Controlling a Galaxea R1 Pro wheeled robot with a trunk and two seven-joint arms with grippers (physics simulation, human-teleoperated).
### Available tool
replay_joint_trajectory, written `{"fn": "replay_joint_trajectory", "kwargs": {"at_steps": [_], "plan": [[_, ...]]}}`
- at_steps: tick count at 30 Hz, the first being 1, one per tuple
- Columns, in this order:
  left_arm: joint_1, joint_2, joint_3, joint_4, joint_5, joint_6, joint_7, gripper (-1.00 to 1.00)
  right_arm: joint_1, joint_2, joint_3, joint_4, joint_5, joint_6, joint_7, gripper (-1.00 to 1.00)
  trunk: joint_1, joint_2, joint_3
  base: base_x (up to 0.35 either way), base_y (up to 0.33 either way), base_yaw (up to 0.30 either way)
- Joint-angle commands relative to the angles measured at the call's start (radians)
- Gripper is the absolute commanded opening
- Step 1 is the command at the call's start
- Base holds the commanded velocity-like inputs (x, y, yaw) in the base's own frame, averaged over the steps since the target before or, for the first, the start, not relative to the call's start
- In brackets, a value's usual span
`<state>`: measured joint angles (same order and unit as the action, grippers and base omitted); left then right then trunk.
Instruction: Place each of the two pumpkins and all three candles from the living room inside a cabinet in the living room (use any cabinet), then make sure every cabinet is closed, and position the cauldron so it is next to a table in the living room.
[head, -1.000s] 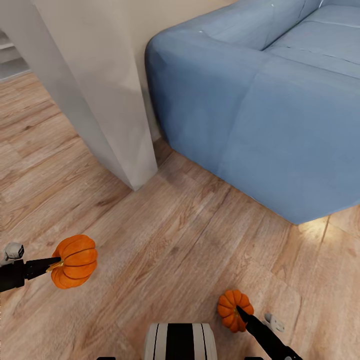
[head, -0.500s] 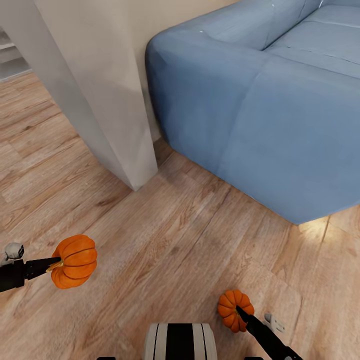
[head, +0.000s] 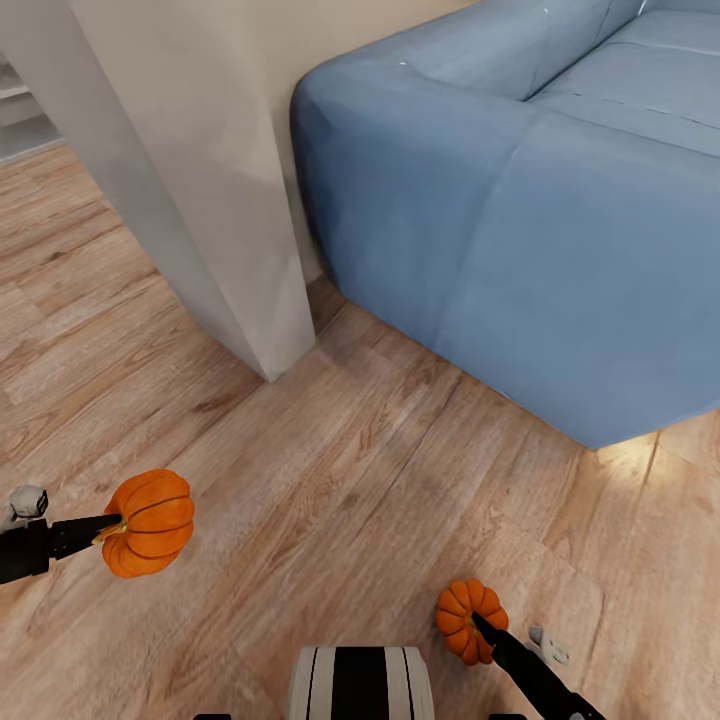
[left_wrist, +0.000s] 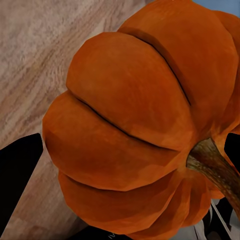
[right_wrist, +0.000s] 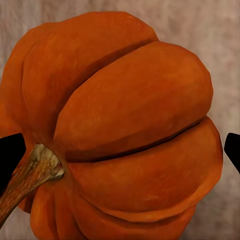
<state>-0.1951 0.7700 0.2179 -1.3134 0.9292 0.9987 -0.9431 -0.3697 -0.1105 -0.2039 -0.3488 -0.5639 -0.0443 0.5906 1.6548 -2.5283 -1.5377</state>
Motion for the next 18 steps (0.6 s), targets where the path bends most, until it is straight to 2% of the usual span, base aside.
{"fn": "replay_joint_trajectory", "kwargs": {"at_steps": [1,13,18], "plan": [[-0.001,0.0,0.0,0.0,0.0,0.004,-0.003,-1.0,0.0,0.0,0.003,0.005,0.002,0.001,-0.055,-1.0,0.0,0.0,-0.001,0.0,0.0,0.0],[-0.001,0.0,0.0,0.0,0.0,0.004,-0.003,-1.0,0.0,0.0,0.003,0.005,0.001,0.002,-0.056,-1.0,0.0,0.0,-0.001,0.0,0.0,0.0],[-0.001,0.0,0.0,0.0,0.0,0.004,-0.003,-1.0,0.0,0.0,0.003,0.005,0.001,0.001,-0.056,-1.0,-0.001,0.001,0.011,0.0,0.0,0.0]]}}
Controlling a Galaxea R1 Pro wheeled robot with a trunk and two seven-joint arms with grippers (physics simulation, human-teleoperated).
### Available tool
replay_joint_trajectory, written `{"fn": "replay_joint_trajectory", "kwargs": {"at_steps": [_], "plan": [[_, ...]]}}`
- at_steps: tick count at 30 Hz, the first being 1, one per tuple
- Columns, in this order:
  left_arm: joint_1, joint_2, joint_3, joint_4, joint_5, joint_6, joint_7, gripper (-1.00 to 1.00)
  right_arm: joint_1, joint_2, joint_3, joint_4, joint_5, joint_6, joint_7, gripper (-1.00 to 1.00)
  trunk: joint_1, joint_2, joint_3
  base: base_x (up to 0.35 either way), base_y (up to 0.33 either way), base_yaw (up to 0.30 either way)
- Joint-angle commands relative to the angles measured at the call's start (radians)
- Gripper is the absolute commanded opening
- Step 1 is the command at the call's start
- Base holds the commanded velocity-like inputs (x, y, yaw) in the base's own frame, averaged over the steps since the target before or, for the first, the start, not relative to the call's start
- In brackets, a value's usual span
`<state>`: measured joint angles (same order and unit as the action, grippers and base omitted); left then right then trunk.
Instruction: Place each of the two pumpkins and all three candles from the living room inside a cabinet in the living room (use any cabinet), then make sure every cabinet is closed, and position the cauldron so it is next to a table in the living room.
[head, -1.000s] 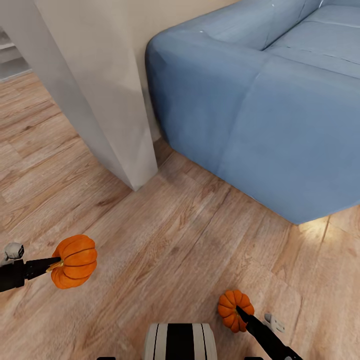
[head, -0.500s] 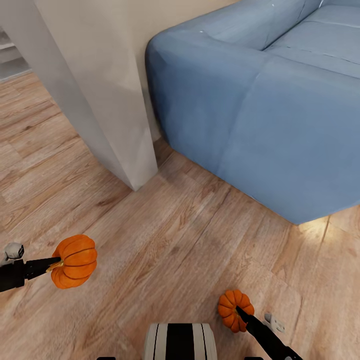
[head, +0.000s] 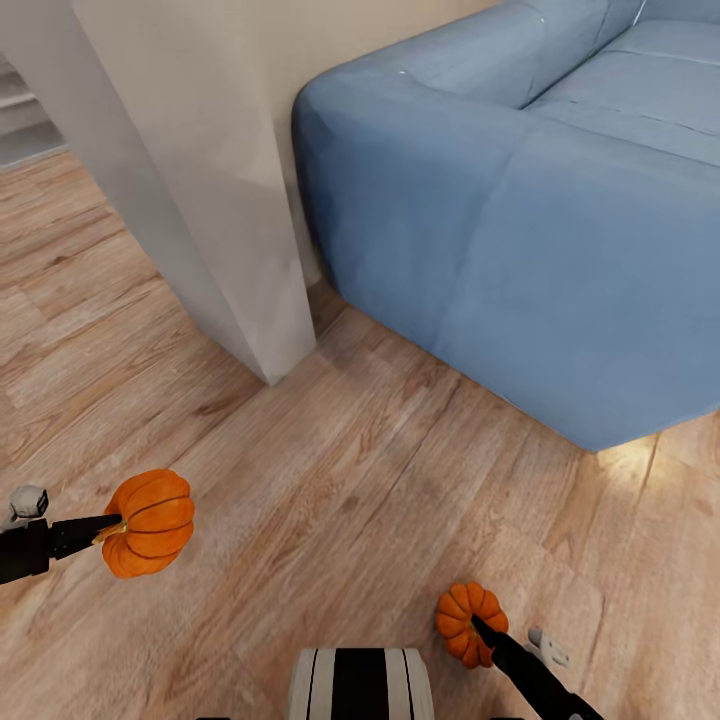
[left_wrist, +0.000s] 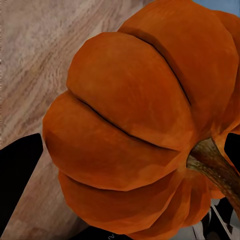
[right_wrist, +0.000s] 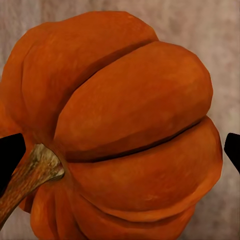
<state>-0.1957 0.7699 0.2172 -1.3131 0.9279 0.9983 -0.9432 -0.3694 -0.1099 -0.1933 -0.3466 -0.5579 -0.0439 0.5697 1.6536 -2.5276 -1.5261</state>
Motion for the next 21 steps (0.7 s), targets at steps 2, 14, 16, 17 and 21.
{"fn": "replay_joint_trajectory", "kwargs": {"at_steps": [2,14,16,17,21], "plan": [[0.0,0.0,0.001,0.0,0.002,0.005,-0.003,-1.0,0.0,-0.001,-0.008,0.003,-0.005,0.001,-0.035,-1.0,0.0,0.0,-0.001,0.0,0.0,0.0],[-0.001,0.0,0.001,0.0,0.002,0.005,-0.003,-1.0,0.0,0.0,-0.008,0.002,-0.005,0.002,-0.029,-1.0,-0.003,0.001,0.023,0.0,0.0,0.0],[0.0,0.0,0.001,0.0,0.002,0.005,-0.003,-1.0,0.0,-0.001,-0.008,0.002,-0.006,0.002,-0.027,-1.0,-0.004,0.002,0.03,0.0,0.0,0.0],[0.0,0.0,0.001,0.0,0.002,0.005,-0.003,-1.0,0.0,-0.001,-0.008,0.002,-0.006,0.002,-0.026,-1.0,-0.004,0.002,0.034,0.0,0.0,0.0],[0.0,0.0,0.001,0.0,0.002,0.005,-0.003,-1.0,0.0,-0.001,-0.007,0.001,-0.005,0.002,-0.024,-1.0,-0.006,0.003,0.05,0.0,0.0,0.0]]}}
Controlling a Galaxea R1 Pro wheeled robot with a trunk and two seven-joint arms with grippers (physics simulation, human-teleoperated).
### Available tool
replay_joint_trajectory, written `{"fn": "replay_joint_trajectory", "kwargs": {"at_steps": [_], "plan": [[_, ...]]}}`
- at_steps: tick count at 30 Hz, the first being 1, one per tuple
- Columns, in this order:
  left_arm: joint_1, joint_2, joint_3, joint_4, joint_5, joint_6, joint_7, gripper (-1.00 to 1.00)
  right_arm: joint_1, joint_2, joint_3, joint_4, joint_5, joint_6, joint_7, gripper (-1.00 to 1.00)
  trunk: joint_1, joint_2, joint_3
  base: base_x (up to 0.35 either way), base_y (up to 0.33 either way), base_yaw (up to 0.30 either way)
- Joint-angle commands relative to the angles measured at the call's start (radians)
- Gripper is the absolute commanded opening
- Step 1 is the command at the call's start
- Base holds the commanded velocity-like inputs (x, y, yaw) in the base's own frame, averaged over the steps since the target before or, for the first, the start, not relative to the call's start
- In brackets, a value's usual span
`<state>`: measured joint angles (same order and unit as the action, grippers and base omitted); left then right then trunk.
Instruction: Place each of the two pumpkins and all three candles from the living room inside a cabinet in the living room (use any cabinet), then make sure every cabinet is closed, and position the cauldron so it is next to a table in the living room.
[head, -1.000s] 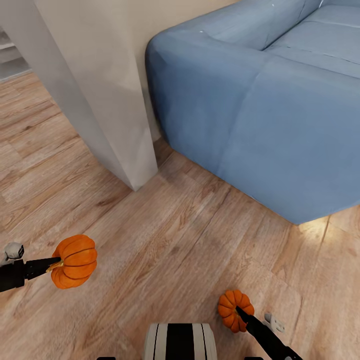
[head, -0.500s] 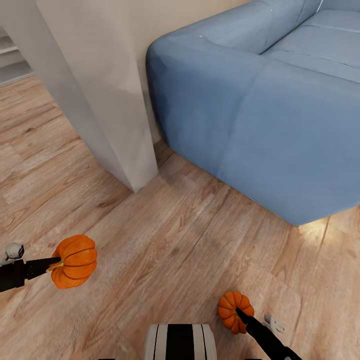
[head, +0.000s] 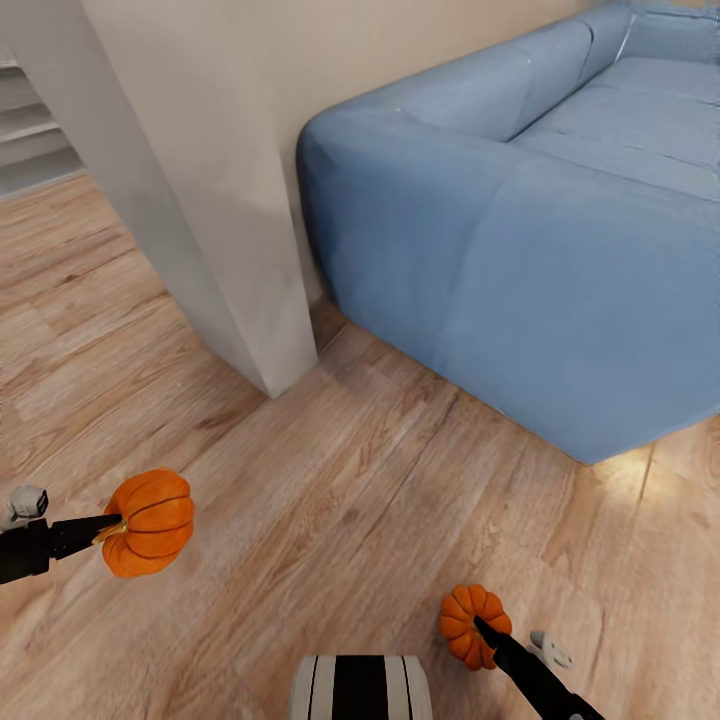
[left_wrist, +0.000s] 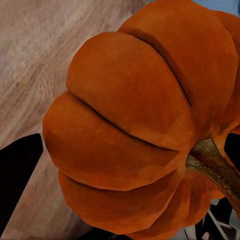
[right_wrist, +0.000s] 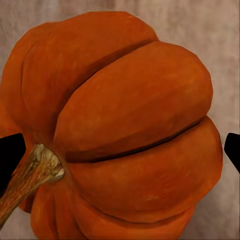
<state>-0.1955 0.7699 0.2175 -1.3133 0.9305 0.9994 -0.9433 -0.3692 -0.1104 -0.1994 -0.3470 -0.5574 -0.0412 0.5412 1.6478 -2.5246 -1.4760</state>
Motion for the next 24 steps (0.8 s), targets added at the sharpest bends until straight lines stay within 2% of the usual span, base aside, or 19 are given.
{"fn": "replay_joint_trajectory", "kwargs": {"at_steps": [1,20,24], "plan": [[0.0,0.0,0.0,0.0,-0.001,0.004,-0.003,-1.0,0.0,0.0,-0.001,0.002,-0.006,0.0,0.005,-1.0,-0.001,0.0,0.003,0.0,0.0,0.0],[-0.001,0.0,-0.007,-0.001,-0.001,0.004,-0.003,-1.0,0.0,0.0,0.0,-0.005,-0.003,0.007,0.005,-1.0,-0.009,0.004,0.077,0.0,0.0,0.0],[0.0,0.0,-0.007,-0.001,-0.001,0.004,-0.003,-1.0,0.0,0.0,0.0,-0.008,-0.004,0.007,0.028,-1.0,-0.011,0.005,0.092,0.0,0.0,0.0]]}}
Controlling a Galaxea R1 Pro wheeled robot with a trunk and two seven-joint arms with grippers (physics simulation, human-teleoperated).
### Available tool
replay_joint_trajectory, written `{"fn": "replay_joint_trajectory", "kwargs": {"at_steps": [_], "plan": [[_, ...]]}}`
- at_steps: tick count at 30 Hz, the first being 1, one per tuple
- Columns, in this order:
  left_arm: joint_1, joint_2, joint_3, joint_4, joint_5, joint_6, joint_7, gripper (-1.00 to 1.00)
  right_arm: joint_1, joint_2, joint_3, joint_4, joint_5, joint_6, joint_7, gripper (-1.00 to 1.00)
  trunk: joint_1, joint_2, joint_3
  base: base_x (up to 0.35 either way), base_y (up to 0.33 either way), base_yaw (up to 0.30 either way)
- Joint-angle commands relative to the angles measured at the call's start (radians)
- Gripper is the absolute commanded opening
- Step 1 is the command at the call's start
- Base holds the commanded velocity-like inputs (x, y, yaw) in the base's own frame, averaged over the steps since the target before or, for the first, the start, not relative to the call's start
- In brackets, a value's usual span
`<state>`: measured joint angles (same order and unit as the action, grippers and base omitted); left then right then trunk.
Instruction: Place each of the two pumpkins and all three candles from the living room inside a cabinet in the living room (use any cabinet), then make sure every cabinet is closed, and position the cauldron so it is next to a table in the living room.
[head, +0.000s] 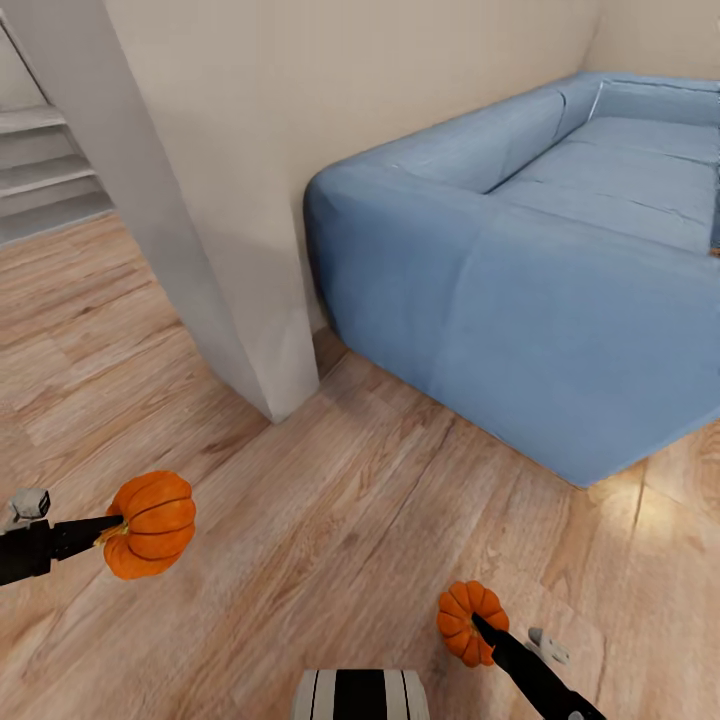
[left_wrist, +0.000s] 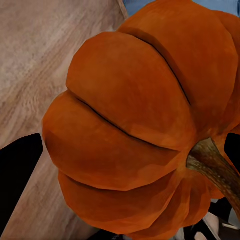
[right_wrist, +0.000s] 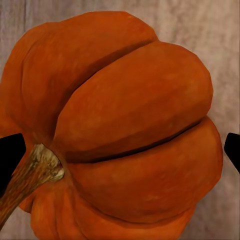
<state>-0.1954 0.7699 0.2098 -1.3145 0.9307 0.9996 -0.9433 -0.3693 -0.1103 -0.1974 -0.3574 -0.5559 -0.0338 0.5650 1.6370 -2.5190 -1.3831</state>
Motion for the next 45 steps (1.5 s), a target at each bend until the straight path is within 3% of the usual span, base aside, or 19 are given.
{"fn": "replay_joint_trajectory", "kwargs": {"at_steps": [1,34,45], "plan": [[-0.001,0.0,0.0,0.0,-0.001,0.004,-0.003,-1.0,0.0,0.0,-0.002,0.002,-0.005,0.0,0.01,-1.0,-0.001,0.0,0.003,0.0,0.0,0.0],[-0.001,0.0,-0.001,0.0,-0.002,0.004,-0.003,-1.0,0.0,-0.002,-0.003,0.002,-0.007,0.009,0.022,-1.0,-0.015,0.008,0.132,0.0,0.0,-0.009],[0.0,0.0,-0.001,0.0,-0.002,0.004,-0.003,-1.0,0.0,-0.002,-0.004,0.002,-0.007,0.009,0.023,-1.0,-0.015,0.008,0.14,-0.073,0.024,-0.17]]}}
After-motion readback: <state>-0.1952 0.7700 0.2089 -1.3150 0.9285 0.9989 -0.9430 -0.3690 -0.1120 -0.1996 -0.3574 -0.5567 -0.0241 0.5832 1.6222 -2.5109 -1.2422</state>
